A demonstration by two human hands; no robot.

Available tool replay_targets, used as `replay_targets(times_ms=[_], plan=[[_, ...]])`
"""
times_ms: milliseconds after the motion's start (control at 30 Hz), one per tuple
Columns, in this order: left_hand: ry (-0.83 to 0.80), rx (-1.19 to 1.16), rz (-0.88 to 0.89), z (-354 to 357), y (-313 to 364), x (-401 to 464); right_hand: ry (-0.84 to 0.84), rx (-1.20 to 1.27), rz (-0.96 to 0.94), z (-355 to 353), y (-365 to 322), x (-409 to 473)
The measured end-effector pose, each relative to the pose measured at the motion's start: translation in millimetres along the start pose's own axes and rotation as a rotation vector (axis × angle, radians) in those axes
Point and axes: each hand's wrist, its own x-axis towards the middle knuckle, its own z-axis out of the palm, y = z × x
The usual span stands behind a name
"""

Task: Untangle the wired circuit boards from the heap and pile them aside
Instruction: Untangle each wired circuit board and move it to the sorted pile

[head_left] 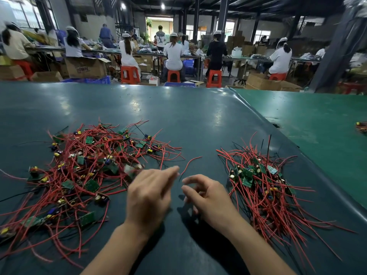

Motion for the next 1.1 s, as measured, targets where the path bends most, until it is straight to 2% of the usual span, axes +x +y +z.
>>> replay_targets(times_ms=[133, 267, 333, 400, 467, 567, 600, 667, 733, 767, 933, 1100], plan=[[-0.104, -0.214, 0.191, 9, 14, -3, -0.034, -0.037, -0.03, -2, 4, 2], [-0.164, -0.39, 0.276, 12, 19, -5, -0.096, -0.201, -0.148, -7, 2, 2], [-0.204, -0.409, 0.222, 11, 20, -6, -0.097, -0.201, -0.165, -7, 2, 2], [-0.22, -0.427, 0.066, 8, 18, -5, -0.049, -0.1, -0.113, -4, 0, 2], [-0.182, -0.45, -0.062, 5, 17, -2, 0.081, 0.013, -0.094, -4, -3, 4], [-0.175, -0.491, -0.088, 0, 17, -2, 0.278, 0.317, -0.054, -12, -10, 4], [-0.244, -0.544, -0.09, -2, 18, -2, 0.336, 0.407, -0.049, -17, -13, 3], [-0.48, -0.595, -0.094, -2, 19, -5, 0.425, 0.535, -0.06, -24, -18, 2], [-0.675, -0.517, -0.108, 2, 20, -8, 0.477, 0.639, -0.063, -28, -23, 2], [-0.694, -0.464, -0.121, 3, 20, -8, 0.49, 0.681, -0.059, -28, -25, 2], [-0.548, -0.281, -0.102, 8, 16, -7, 0.5, 0.848, -0.025, -29, -28, 1], [-0.437, -0.347, -0.352, 9, 17, -6, 0.402, 0.948, 0.036, -30, -32, 1]])
